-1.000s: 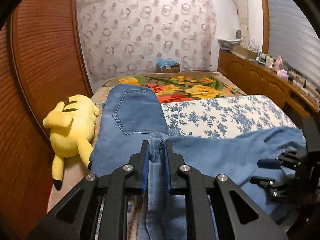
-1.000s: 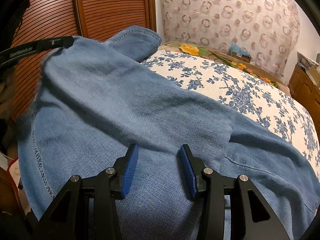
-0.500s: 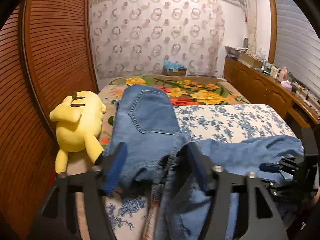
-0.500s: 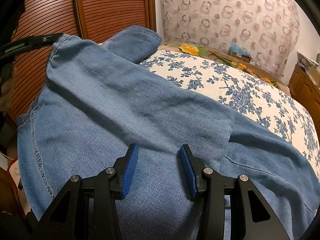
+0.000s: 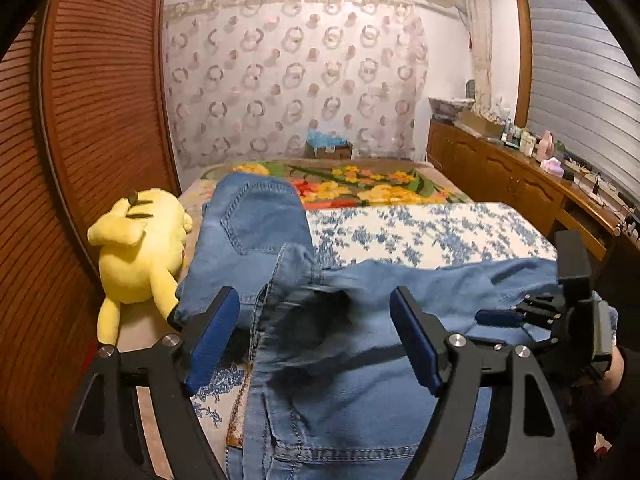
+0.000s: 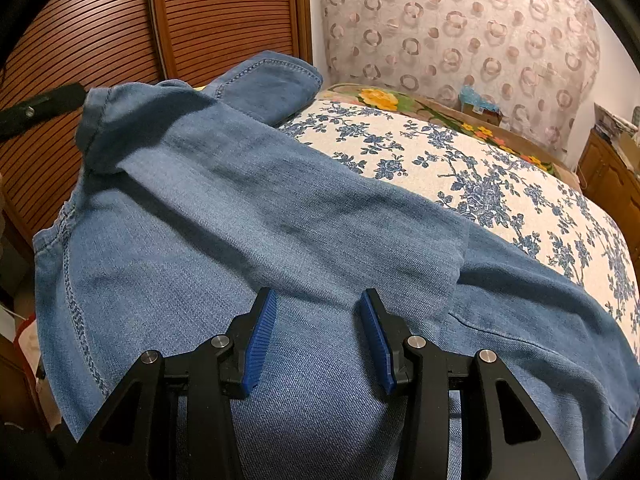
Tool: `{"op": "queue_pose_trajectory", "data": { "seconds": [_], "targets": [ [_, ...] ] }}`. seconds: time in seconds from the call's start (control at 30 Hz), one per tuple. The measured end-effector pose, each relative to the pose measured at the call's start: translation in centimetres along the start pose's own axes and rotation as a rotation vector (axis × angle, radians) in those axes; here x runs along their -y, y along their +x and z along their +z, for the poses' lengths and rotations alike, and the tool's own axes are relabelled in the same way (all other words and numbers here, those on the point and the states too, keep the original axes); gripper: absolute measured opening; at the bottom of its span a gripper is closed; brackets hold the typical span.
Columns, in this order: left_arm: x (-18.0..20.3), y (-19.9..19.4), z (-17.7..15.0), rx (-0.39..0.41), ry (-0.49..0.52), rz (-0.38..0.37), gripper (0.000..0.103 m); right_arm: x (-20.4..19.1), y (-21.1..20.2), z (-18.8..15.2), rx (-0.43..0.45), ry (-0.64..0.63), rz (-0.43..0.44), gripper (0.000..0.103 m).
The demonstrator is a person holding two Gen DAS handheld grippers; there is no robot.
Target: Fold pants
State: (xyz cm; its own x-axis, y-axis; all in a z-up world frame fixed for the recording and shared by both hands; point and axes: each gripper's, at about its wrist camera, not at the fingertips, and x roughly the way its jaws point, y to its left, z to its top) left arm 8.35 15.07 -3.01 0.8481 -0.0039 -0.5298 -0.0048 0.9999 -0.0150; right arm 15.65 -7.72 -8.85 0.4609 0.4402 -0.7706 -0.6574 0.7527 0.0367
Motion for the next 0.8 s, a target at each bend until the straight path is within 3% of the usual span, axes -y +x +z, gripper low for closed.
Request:
{"op": "queue_pose_trajectory", "data": {
  "seconds": [0.2,0.6,0.8],
  "targets": [
    [0.2,-2.2,1.1,0.058,0.003,0.004,0.078,0.0,0.0,0.0,0.0,-0.001,0.0,0.046],
    [2.9,-1.3,0.2,0.012,0.038,-0.035,0.078,0.2,-0.4,0.0,0.016,0.017,-0.005,0.046],
    [4.7,-0.8,-0.5,-0.009,0.053,-0.056,0.078,2.1,-3.9,-1.1,0.089,0.077,-0.018,0.046]
  ]
}}
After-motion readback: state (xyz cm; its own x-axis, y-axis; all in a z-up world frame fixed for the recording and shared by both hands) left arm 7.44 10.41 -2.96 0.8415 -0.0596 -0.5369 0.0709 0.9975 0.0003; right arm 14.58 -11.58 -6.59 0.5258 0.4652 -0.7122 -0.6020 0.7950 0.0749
